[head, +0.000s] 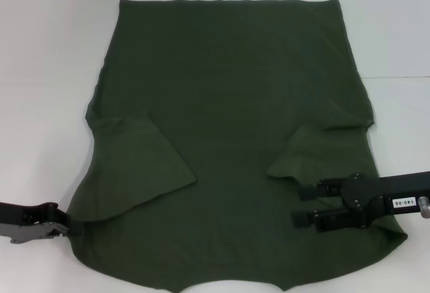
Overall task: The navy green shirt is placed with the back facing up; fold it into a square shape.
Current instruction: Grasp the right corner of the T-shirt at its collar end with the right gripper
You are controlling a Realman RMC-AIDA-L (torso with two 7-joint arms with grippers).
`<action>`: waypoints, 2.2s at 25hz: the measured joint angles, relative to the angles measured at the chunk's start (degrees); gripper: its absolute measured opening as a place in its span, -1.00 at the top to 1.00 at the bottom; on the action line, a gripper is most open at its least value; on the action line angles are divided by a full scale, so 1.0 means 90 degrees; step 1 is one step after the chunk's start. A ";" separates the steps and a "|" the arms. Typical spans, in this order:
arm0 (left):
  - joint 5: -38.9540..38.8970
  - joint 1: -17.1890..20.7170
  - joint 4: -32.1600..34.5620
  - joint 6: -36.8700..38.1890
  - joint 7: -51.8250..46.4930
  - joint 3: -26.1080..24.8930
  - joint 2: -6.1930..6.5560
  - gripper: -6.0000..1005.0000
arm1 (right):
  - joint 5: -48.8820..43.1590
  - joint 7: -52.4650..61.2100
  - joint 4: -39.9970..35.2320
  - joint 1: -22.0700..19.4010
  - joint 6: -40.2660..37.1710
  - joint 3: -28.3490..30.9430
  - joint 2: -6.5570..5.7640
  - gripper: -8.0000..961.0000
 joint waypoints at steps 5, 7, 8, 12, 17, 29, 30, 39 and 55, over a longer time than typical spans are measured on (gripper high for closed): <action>0.0001 -0.0002 0.0000 0.0000 0.0010 0.0000 0.0002 0.93 | 0.0000 0.0002 0.0017 -0.0019 -0.0008 0.0017 0.0000 -0.77; 0.0001 -0.0002 0.0000 0.0000 0.0027 0.0000 0.0002 0.93 | 0.0015 0.0069 0.0041 -0.0021 -0.0033 0.0043 -0.0009 -0.77; -0.0001 -0.0002 0.0002 0.0000 0.0037 0.0000 0.0002 0.93 | 0.0027 0.0182 0.0041 -0.0020 -0.0038 0.0055 -0.0027 -0.77; -0.0021 -0.0010 0.0008 -0.0001 0.0081 -0.0001 0.0003 0.93 | 0.0041 0.1036 -0.0063 0.0022 -0.0037 0.0098 -0.0135 -0.77; -0.0021 -0.0011 0.0024 -0.0001 0.0090 -0.0039 0.0025 0.93 | 0.0008 0.2432 -0.0088 0.0076 0.0057 0.0104 -0.0389 -0.77; -0.0062 -0.0030 0.0029 -0.0001 0.0092 -0.0036 0.0029 0.93 | -0.1048 0.4441 -0.0004 -0.0091 0.0380 0.0102 -0.0690 -0.77; -0.0066 -0.0030 0.0029 -0.0002 0.0092 -0.0037 0.0030 0.93 | -0.1094 0.4492 -0.0001 -0.0122 0.0382 0.0104 -0.0706 -0.77; -0.0093 -0.0036 0.0020 -0.0045 0.0092 -0.0050 0.0029 0.93 | -0.1239 0.4785 0.0025 -0.0456 0.0415 0.0319 -0.0894 -0.77; -0.0098 -0.0088 0.0020 -0.0022 0.0092 -0.0042 0.0039 0.93 | -0.1575 0.4875 0.0072 -0.0626 0.0804 0.0505 -0.1126 -0.77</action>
